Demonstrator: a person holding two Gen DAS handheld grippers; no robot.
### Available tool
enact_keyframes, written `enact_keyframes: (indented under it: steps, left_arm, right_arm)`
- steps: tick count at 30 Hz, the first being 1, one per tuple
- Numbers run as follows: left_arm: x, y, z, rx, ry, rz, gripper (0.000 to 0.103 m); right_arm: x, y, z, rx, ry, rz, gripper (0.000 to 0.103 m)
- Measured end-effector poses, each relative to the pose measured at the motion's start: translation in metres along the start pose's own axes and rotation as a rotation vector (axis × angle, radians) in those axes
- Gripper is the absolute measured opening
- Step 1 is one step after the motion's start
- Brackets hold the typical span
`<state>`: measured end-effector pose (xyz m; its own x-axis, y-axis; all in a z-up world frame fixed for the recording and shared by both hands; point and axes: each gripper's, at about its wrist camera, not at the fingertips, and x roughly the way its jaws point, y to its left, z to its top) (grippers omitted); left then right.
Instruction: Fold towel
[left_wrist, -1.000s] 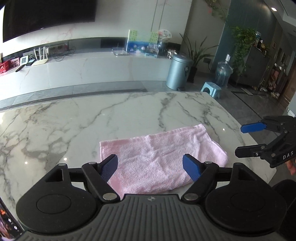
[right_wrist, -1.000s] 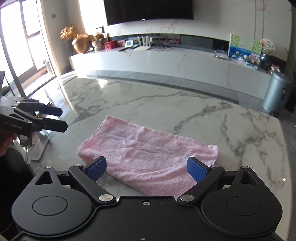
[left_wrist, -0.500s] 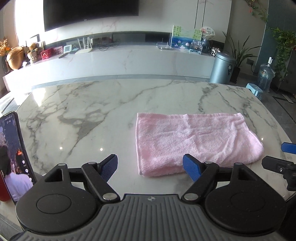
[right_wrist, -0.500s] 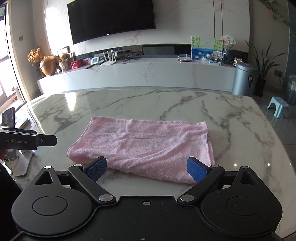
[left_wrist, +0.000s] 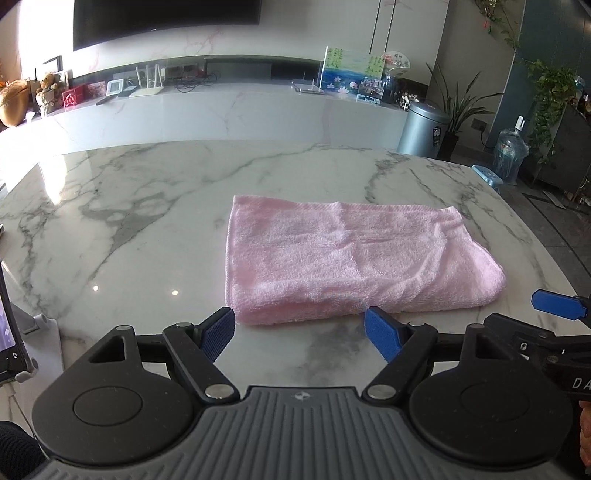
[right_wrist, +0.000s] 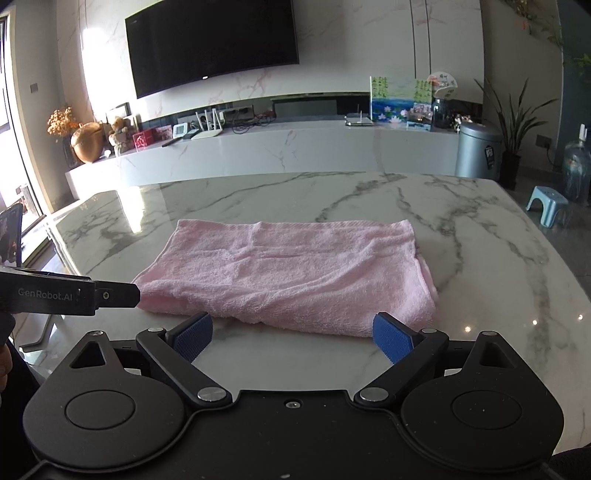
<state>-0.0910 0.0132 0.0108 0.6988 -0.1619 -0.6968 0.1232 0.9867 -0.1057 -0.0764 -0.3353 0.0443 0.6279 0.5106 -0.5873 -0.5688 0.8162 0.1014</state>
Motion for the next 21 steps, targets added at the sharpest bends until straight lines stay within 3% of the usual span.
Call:
enact_keyframes:
  steps: [10, 13, 21]
  left_arm:
    - [0.011, -0.017, -0.012, 0.041, 0.006, 0.045, 0.077]
    - [0.018, -0.02, -0.017, 0.046, 0.02, 0.088, 0.077]
    - [0.028, -0.02, -0.019, 0.052, 0.042, 0.091, 0.079]
  right_arm:
    - [0.012, -0.004, -0.01, 0.073, 0.02, -0.041, 0.093]
    - [0.014, -0.002, -0.013, 0.073, 0.018, -0.063, 0.093]
    - [0.023, -0.002, -0.018, 0.098, 0.043, -0.051, 0.093]
